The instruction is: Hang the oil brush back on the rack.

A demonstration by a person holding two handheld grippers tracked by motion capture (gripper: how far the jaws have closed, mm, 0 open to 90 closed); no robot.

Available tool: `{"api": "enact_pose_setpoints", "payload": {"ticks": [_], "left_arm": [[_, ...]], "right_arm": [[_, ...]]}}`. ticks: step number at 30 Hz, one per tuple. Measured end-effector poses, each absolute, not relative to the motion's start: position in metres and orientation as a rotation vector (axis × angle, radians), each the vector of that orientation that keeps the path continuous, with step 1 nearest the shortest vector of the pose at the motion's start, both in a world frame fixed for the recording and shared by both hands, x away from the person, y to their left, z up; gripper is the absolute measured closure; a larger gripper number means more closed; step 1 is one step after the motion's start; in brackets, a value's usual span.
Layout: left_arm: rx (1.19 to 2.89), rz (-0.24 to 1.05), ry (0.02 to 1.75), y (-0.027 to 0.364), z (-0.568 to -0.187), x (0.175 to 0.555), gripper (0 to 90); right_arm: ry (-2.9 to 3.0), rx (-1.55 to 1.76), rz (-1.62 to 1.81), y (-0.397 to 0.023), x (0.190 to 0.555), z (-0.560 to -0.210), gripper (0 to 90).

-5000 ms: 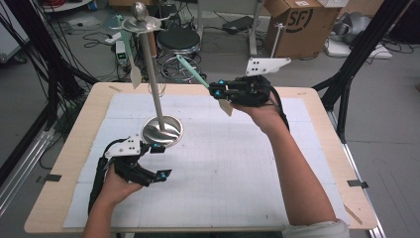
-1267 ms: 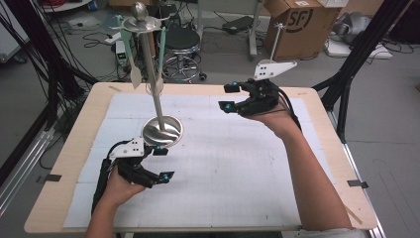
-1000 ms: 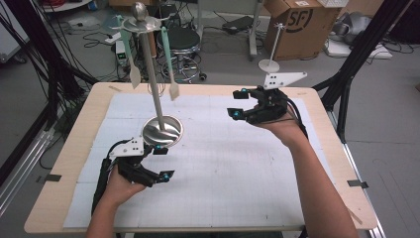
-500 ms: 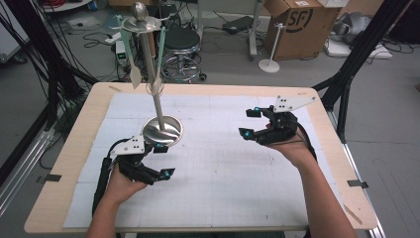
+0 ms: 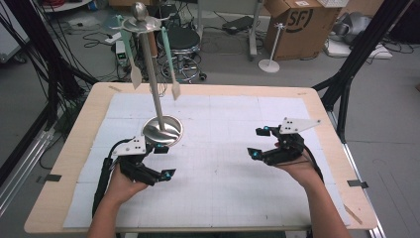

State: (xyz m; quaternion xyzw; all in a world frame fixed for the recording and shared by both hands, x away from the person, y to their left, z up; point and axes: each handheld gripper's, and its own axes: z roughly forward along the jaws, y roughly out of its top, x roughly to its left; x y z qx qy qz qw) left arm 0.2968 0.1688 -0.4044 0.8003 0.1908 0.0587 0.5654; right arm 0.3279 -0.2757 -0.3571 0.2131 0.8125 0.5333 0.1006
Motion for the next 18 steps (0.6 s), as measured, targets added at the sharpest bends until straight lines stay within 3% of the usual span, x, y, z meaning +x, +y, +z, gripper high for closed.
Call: {"api": "enact_pose_setpoints", "payload": {"ticks": [18], "left_arm": [[1.891, 0.142, 0.451, 0.162, -0.407, 0.301, 16.1]], "right_arm": [[2.466, 0.816, 1.445, -0.303, 0.303, -0.412, 12.0]]}}
